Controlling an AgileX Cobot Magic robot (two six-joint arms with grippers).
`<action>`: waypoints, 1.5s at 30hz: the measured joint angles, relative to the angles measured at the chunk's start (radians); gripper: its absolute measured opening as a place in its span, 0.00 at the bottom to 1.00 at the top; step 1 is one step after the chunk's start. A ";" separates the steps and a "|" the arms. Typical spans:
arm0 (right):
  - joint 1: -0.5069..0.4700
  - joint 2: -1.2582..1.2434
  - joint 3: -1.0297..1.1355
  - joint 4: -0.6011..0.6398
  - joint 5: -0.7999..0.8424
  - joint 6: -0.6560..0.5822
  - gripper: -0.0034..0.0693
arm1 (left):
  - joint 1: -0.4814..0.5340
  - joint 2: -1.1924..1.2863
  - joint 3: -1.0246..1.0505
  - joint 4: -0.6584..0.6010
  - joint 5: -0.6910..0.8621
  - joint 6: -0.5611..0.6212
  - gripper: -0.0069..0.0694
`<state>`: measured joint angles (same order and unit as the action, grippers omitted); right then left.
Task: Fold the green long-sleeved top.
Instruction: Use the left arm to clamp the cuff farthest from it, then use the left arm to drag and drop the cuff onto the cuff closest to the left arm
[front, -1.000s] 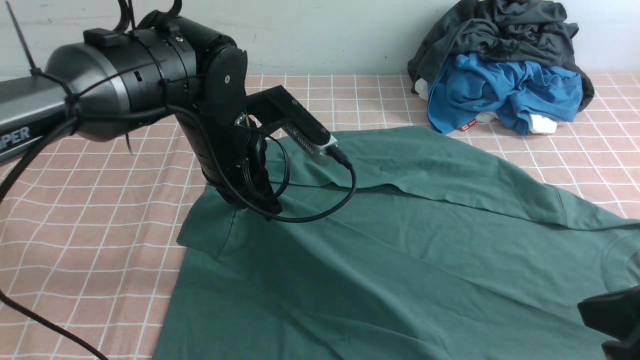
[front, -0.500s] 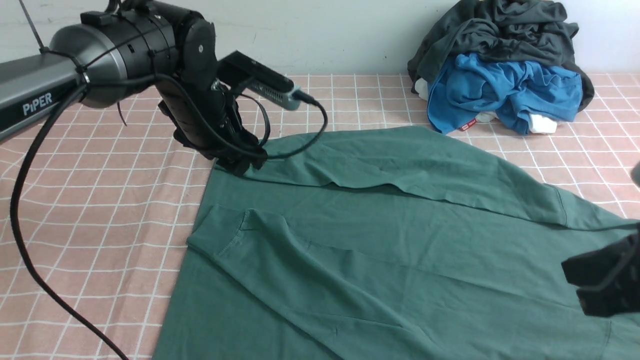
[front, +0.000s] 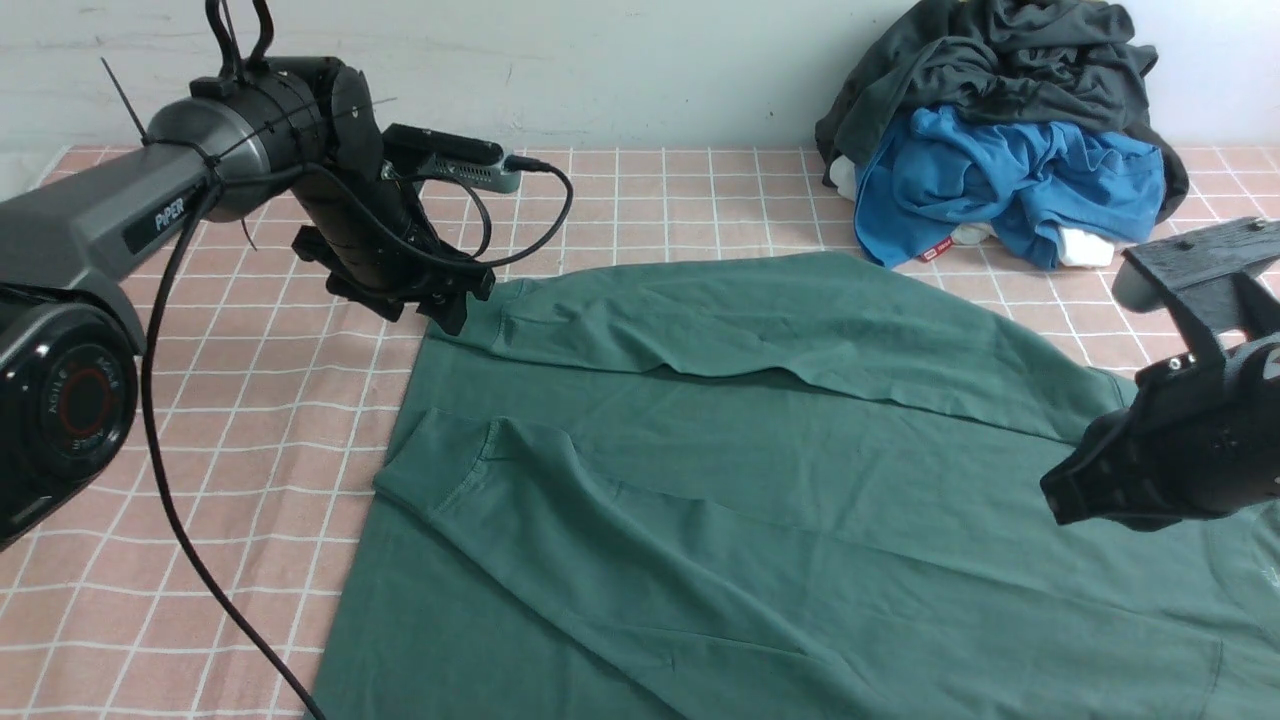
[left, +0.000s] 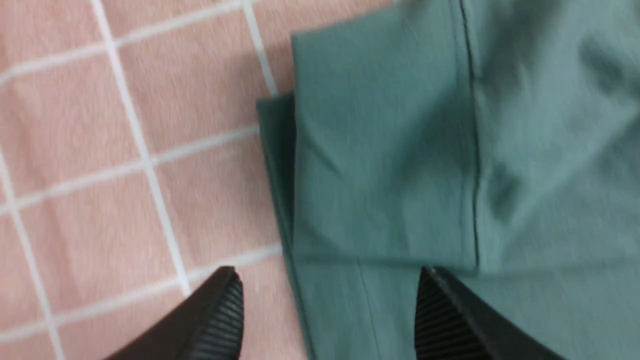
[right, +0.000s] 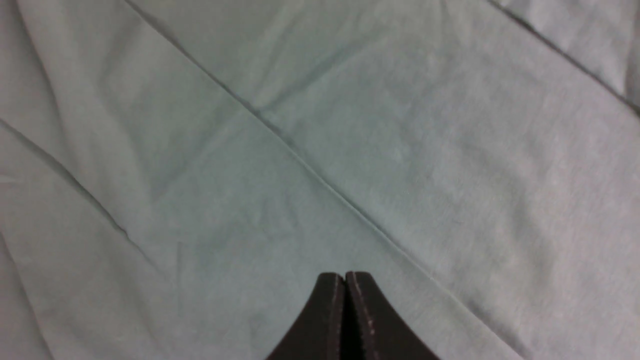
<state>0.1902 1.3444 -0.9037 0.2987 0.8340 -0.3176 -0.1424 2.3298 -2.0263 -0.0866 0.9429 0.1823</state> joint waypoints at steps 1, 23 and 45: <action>0.000 0.010 0.000 0.000 0.000 0.000 0.03 | 0.001 0.016 -0.020 -0.001 -0.004 0.000 0.65; 0.000 0.049 0.000 0.000 -0.006 -0.002 0.03 | 0.000 0.098 -0.082 -0.044 -0.035 0.018 0.31; 0.000 0.049 0.000 0.000 -0.005 -0.026 0.03 | -0.002 -0.075 -0.082 -0.083 0.164 0.045 0.21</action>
<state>0.1902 1.3930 -0.9037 0.2987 0.8285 -0.3437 -0.1440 2.2544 -2.1083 -0.1692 1.1073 0.2273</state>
